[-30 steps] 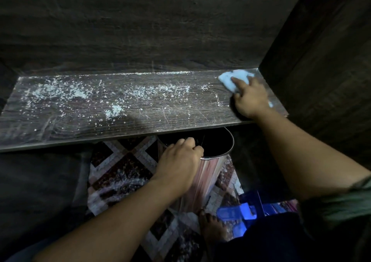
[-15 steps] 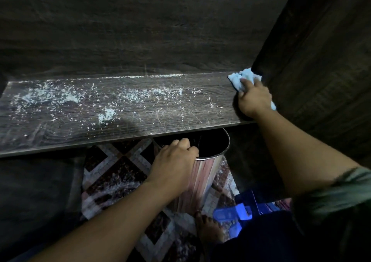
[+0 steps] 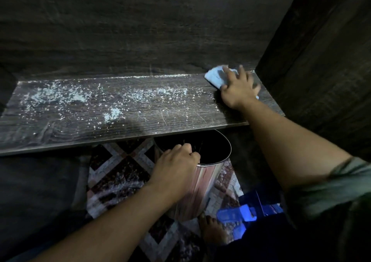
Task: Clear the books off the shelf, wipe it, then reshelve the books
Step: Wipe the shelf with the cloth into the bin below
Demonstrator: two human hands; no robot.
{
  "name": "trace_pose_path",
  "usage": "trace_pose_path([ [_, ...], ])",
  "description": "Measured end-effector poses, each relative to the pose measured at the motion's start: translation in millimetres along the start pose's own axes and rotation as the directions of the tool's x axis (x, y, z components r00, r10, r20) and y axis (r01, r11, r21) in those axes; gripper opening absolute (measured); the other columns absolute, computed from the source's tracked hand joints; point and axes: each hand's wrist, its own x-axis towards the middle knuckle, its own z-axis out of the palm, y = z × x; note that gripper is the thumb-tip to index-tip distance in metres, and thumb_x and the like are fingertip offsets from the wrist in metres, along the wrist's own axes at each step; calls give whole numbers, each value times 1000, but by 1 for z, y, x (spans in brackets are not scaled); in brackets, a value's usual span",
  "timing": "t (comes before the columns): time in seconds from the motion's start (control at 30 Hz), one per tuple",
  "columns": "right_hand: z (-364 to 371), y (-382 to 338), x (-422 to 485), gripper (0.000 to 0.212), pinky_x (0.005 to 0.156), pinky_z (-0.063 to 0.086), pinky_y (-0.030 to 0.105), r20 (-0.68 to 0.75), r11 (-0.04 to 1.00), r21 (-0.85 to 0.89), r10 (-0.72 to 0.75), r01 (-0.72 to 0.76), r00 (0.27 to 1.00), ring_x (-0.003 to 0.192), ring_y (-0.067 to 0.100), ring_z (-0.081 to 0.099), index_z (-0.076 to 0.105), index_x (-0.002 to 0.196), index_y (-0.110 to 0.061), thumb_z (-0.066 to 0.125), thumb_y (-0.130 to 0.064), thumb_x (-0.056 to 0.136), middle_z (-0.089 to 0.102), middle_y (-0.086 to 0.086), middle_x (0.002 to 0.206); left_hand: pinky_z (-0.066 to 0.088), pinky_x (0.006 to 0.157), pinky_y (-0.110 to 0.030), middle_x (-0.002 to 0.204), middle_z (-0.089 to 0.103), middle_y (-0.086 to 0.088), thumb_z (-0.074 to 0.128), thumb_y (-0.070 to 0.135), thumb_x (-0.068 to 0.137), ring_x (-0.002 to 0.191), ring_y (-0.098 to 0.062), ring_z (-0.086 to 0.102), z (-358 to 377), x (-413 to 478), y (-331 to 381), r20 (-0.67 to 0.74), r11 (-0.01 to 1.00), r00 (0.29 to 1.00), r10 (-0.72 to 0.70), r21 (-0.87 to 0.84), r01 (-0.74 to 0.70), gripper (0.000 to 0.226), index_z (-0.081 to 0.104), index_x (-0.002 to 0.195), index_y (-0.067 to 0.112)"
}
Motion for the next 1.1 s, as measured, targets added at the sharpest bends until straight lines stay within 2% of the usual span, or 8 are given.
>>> trace_pose_path([
  [0.07,5,5,9,51,113,5,57,122,998,62,21,-29,992,148,28,2,19,148,-48,29,-51,98,3,1,162,39,94,-33,111,45,0,51,11,91,112,-20,45,0,-1,-2,3,1000,1000,7,0,-7,30,54,120,21],
  [0.17,12,6,9,47,112,10,54,82,996,47,-76,72,994,146,27,11,23,146,-51,23,-55,99,11,0,161,39,92,-33,112,45,-1,52,13,91,111,-21,45,1,-2,-4,-2,1000,1000,22,-3,-22,29,53,119,21],
  [0.4,19,9,-20,44,110,19,48,37,955,-61,-289,291,957,141,28,24,29,145,-50,27,-51,101,23,3,158,40,91,-34,111,47,-1,48,12,92,110,-22,47,3,-4,-3,8,999,999,38,3,-38,28,56,117,21],
  [0.7,15,11,-62,43,109,21,44,105,938,-54,-336,343,936,138,27,25,33,143,-49,35,-49,100,25,1,156,39,87,-32,113,49,-2,43,1,88,110,-22,47,3,-9,-3,14,999,999,45,3,-45,36,58,117,18],
  [0.8,11,11,-78,42,107,25,43,140,929,-39,-359,367,923,134,27,29,36,142,-49,40,-45,100,28,0,154,44,77,-34,102,54,-4,54,0,81,99,-25,54,5,-12,-7,-41,996,995,87,-5,-87,29,64,103,16],
  [0.93,3,3,-106,42,108,32,45,193,933,-48,-343,358,919,131,31,32,40,140,-48,44,-40,99,32,1,152,48,53,-29,75,53,2,79,2,50,68,-20,58,8,-12,-15,-44,996,996,81,48,-79,33,65,74,20],
  [1.03,-7,-2,-125,39,110,32,46,275,938,-3,-332,346,902,132,30,36,46,135,-49,48,-35,98,36,-1,148,47,50,-27,73,52,3,82,3,42,66,-18,57,7,-14,-16,-45,995,995,93,42,-91,39,65,72,21],
  [1.1,-22,-2,-130,38,111,32,37,234,931,106,-364,348,901,130,26,42,52,133,-43,51,-28,98,43,1,143,46,52,-27,74,52,3,81,2,44,66,-19,57,7,-15,-17,-55,995,994,94,25,-93,38,66,74,20],
])
